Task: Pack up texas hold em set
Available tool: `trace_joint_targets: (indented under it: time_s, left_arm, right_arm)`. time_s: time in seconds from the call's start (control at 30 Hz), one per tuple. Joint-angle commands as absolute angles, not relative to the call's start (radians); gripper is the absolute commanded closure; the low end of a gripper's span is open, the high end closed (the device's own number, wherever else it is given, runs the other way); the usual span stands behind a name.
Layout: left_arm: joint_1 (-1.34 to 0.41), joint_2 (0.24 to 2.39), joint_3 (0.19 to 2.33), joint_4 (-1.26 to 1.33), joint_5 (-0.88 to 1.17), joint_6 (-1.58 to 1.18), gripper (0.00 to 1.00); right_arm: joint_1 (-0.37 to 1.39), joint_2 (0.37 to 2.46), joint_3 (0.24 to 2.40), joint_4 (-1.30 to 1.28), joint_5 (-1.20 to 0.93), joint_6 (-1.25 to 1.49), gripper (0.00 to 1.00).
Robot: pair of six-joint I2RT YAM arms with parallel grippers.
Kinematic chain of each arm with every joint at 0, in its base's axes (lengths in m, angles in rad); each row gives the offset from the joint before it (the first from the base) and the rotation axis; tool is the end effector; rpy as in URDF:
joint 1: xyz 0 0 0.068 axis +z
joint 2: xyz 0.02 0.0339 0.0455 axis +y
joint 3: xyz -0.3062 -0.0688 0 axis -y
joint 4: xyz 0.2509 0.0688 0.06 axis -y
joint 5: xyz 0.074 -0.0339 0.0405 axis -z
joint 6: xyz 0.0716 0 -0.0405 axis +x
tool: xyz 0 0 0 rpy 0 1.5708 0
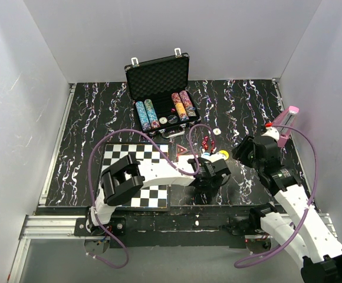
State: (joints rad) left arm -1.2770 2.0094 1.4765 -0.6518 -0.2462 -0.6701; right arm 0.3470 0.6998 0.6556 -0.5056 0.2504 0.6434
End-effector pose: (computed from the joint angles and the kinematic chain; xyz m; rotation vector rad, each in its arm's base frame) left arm 0.1472 -0.4263 0.1820 0.7480 2.6085 -0.2498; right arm 0.1577 0.0382 0.2847 0.4594 2.0684 0.3284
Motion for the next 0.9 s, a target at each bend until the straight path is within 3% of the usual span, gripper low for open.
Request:
trace_joint_targets:
  time_s: [0.0, 0.37, 0.87]
  left_arm:
    - [-1.287, 2.013, 1.517, -0.66, -0.232, -0.689, 0.41]
    - [-1.29, 2.051, 1.528, -0.655, -0.213, -0.686, 0.46]
    - [-1.292, 2.097, 1.543, -0.658, -0.305, -0.65, 0.45]
  right_arm:
    - [0.341, 0.687, 0.641, -0.485, 0.238, 0.638, 0.41]
    - [0.341, 0.672, 0.632, -0.48, 0.235, 0.643, 0.41]
    - [0.341, 0.66, 0.618, -0.468, 0.219, 0.65, 0.41]
